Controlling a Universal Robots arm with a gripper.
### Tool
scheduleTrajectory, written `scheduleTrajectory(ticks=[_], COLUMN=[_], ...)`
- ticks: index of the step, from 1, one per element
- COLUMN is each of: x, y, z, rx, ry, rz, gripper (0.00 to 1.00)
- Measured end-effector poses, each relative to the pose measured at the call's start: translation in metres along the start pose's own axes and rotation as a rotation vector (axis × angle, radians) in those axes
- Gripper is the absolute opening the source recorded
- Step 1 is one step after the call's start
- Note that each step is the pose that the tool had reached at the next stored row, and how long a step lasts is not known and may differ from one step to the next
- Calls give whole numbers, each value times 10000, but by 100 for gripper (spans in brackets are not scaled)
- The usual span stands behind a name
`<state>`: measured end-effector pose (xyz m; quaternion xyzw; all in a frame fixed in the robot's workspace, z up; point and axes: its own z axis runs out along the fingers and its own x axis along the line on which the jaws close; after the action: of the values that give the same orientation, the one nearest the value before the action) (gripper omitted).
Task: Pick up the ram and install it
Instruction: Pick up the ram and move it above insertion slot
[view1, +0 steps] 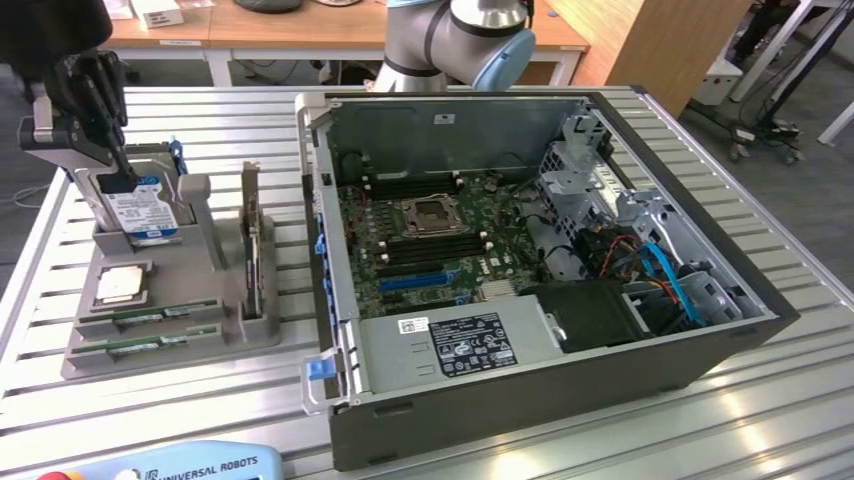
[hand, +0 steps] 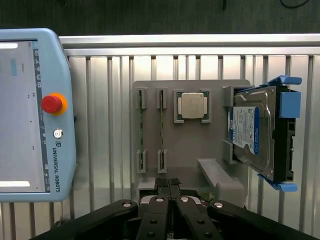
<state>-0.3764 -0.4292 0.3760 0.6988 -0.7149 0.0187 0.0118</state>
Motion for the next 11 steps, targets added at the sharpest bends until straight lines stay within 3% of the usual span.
scheduleTrajectory(ticks=[1,11], x=[0,0], y=[0,0], z=[0,0], rx=[-370,-371], ry=[9,9], rz=[-16,-16], gripper=[10,15])
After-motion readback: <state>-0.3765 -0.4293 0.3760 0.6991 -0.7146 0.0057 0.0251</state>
